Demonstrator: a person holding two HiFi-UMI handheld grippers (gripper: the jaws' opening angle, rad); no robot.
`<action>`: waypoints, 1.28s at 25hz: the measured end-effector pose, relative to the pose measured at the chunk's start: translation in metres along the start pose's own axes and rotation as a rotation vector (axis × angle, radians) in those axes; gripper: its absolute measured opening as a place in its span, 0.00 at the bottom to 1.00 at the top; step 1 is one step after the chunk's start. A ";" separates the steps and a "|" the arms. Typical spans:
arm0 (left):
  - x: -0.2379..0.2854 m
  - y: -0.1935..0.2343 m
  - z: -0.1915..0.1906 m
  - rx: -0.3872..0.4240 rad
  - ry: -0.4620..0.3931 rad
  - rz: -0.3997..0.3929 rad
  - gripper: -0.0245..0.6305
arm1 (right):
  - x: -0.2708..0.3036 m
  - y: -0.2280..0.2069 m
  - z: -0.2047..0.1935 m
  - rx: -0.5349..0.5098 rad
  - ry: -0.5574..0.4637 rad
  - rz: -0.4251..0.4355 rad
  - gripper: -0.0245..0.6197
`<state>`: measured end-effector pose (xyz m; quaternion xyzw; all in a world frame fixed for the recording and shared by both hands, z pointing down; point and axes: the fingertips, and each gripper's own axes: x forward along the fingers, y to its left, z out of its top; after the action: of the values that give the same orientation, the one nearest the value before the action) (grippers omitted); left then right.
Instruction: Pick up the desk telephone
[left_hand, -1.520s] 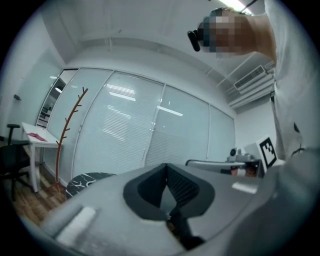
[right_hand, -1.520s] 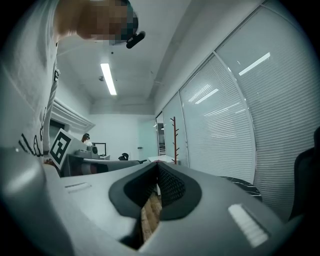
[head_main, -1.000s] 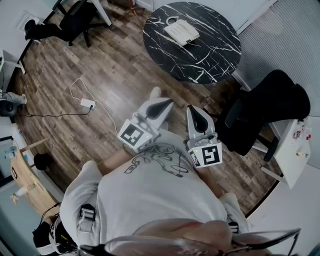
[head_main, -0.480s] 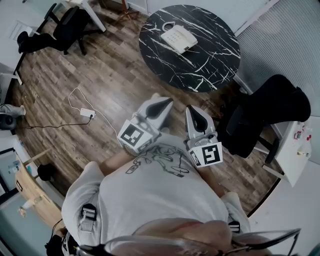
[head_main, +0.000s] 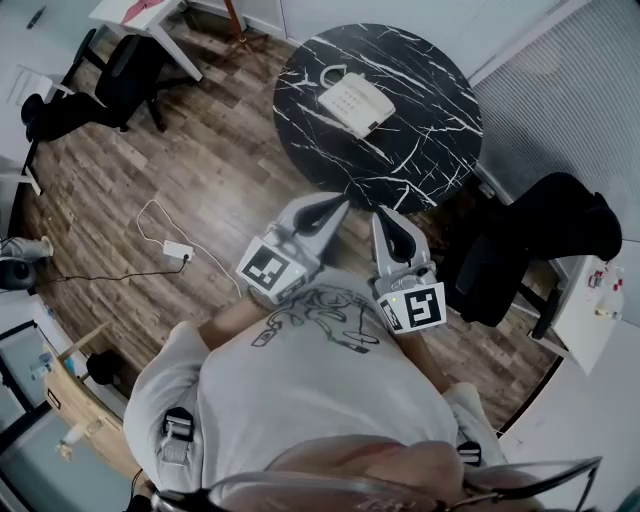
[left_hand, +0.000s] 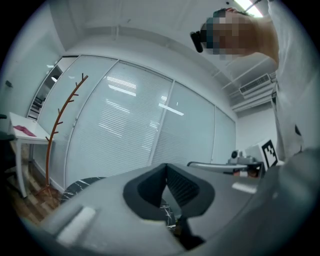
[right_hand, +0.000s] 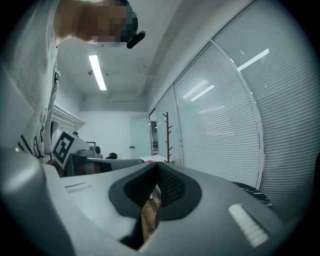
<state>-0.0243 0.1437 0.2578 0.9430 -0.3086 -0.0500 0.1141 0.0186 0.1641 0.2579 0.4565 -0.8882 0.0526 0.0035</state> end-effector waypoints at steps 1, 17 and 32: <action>0.005 0.009 0.004 0.001 0.000 -0.006 0.04 | 0.011 -0.004 0.001 0.000 0.001 -0.004 0.05; 0.054 0.146 0.028 -0.013 0.059 -0.036 0.04 | 0.152 -0.049 0.013 -0.002 0.024 -0.036 0.05; 0.098 0.194 0.025 -0.010 0.088 -0.054 0.04 | 0.192 -0.095 0.001 0.027 0.071 -0.064 0.05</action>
<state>-0.0601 -0.0710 0.2787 0.9516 -0.2777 -0.0130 0.1310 -0.0160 -0.0467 0.2759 0.4823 -0.8718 0.0805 0.0308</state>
